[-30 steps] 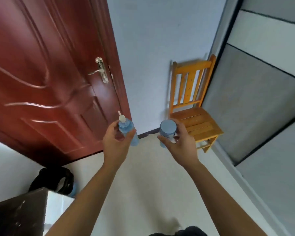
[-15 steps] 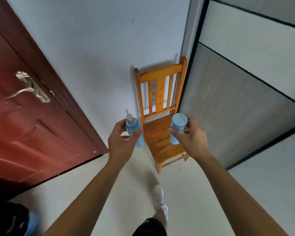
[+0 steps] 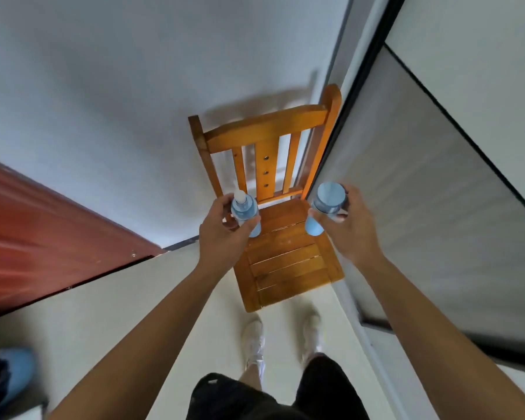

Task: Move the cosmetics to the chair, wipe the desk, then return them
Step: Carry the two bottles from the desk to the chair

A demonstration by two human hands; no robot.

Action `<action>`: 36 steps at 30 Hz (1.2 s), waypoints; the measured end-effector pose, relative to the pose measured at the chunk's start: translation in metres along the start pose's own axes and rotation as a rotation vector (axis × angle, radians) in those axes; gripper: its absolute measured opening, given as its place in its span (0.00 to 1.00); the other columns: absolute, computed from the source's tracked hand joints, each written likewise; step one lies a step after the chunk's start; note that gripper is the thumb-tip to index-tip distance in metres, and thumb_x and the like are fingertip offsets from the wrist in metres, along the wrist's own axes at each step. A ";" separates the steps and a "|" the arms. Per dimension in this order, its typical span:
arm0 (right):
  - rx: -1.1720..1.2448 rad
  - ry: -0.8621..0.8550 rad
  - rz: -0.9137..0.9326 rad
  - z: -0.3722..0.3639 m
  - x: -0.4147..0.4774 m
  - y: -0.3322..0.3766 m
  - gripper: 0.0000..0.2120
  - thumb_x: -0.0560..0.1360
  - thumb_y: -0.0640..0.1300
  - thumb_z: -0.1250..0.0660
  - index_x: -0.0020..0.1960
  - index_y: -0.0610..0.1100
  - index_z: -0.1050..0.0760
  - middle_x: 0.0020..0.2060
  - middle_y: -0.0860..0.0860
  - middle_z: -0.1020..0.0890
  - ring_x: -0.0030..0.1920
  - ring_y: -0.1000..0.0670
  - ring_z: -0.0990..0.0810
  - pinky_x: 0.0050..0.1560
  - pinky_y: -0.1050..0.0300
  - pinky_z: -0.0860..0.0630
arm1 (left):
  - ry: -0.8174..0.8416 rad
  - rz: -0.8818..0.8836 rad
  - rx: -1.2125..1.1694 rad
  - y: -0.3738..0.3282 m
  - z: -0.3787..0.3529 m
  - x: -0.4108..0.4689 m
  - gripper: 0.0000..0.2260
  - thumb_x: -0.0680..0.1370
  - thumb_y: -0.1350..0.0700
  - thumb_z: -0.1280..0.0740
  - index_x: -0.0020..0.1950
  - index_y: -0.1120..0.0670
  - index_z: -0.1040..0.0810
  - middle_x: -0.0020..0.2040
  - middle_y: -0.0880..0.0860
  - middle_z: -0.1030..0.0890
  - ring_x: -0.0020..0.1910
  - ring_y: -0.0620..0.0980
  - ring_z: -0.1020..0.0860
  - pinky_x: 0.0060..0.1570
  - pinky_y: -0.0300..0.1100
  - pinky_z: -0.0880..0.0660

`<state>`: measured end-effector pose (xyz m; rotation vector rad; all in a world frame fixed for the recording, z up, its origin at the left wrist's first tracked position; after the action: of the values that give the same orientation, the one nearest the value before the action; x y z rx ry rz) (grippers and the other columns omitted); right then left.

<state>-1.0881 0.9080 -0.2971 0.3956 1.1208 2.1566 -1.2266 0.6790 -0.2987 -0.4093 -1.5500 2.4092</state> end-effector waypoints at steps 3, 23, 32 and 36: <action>0.065 0.088 -0.037 -0.031 0.045 -0.040 0.29 0.72 0.47 0.22 0.69 0.46 0.30 0.62 0.50 0.21 0.59 0.52 0.22 0.55 0.71 0.24 | -0.028 0.084 0.013 0.037 -0.032 0.027 0.24 0.74 0.53 0.25 0.67 0.52 0.28 0.60 0.44 0.23 0.56 0.46 0.23 0.57 0.42 0.22; -0.136 0.389 0.087 -0.250 0.154 -0.245 0.33 0.73 0.54 0.25 0.73 0.49 0.33 0.69 0.50 0.25 0.69 0.50 0.27 0.61 0.69 0.25 | -0.141 0.327 0.103 0.296 -0.173 0.114 0.23 0.76 0.55 0.27 0.68 0.53 0.30 0.62 0.45 0.23 0.62 0.45 0.24 0.63 0.42 0.25; -0.321 0.451 0.272 -0.273 0.161 -0.246 0.33 0.74 0.50 0.24 0.74 0.44 0.32 0.68 0.45 0.23 0.68 0.51 0.32 0.47 0.91 0.50 | 0.014 0.247 0.101 0.318 -0.194 0.133 0.24 0.76 0.57 0.28 0.69 0.56 0.33 0.64 0.49 0.23 0.67 0.47 0.26 0.65 0.44 0.26; -0.376 0.469 0.277 -0.278 0.160 -0.246 0.34 0.72 0.52 0.23 0.74 0.48 0.32 0.66 0.47 0.21 0.65 0.48 0.25 0.46 0.92 0.52 | 0.079 0.245 0.122 0.318 -0.195 0.135 0.24 0.77 0.58 0.28 0.69 0.58 0.34 0.64 0.52 0.24 0.67 0.49 0.26 0.66 0.48 0.26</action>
<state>-1.2508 0.9480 -0.6646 -0.1453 0.8979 2.7293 -1.2987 0.7630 -0.6794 -0.6964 -1.3818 2.6167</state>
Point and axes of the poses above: each hand's wrist, its own x-axis towards the middle knuckle, its own z-axis out of the back of the hand, y = z × x, the point moved 9 cm from there along x, towards the middle knuckle
